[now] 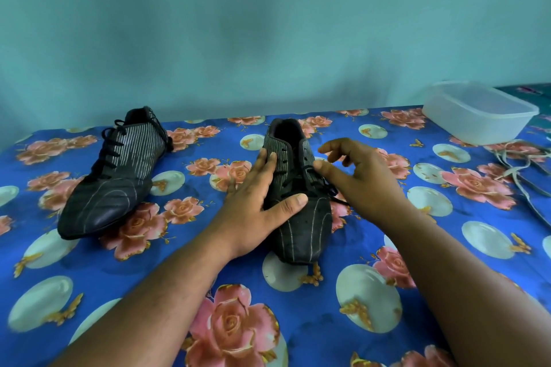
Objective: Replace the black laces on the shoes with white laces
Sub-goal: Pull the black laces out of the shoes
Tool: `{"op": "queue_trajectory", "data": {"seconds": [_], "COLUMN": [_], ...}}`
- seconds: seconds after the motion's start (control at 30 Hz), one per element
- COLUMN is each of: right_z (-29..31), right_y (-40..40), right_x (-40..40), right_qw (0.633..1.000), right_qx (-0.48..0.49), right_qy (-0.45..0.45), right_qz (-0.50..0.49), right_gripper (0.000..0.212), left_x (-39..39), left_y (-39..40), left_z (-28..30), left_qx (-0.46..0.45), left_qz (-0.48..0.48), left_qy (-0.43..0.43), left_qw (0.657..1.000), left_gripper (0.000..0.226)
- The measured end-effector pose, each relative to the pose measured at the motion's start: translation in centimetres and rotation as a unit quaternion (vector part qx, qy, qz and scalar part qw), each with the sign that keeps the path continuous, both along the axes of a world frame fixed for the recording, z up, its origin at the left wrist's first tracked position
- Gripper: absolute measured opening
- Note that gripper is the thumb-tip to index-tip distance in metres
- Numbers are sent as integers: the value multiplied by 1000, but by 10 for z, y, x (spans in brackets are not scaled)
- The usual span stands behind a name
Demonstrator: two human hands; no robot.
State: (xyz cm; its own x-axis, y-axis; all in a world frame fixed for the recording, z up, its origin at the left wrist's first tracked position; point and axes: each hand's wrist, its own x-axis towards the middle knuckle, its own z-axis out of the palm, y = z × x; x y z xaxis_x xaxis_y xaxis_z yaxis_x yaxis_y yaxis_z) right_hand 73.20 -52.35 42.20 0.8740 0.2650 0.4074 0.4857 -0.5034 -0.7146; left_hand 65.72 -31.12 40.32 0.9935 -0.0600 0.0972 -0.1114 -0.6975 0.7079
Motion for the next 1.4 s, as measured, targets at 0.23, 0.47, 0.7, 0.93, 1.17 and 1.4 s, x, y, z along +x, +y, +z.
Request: {"op": "queue_trajectory", "data": {"seconds": [0.23,0.47,0.7,0.93,1.17,1.4], "right_z": [-2,7,-2,-5,1,6], "right_y": [6,-8,-6,4,3,-9], "right_x": [-3,9,7,-1,-3,10], "right_qw": [998,981,996,996,997,992], "right_qx": [-31,149,51,-54,-44,49], "right_qy": [-32,56,36,-47,-49,-22], "right_qz": [51,-107,-63,56,35,-114], "right_gripper": [14,19,20,16,9,21], "left_x": [0,0,-1,0,0,1], "left_y": [0,0,0,-1,0,1], "left_z": [0,1,2,2,0,-2], "left_qx": [-2,-5,-7,2,-3,-1], "left_qz": [4,0,0,1,1,-3], "left_qy": [-3,-1,4,4,2,-3], "left_qw": [1000,1000,1000,1000,1000,1000], "left_gripper": [109,109,109,110,108,108]}}
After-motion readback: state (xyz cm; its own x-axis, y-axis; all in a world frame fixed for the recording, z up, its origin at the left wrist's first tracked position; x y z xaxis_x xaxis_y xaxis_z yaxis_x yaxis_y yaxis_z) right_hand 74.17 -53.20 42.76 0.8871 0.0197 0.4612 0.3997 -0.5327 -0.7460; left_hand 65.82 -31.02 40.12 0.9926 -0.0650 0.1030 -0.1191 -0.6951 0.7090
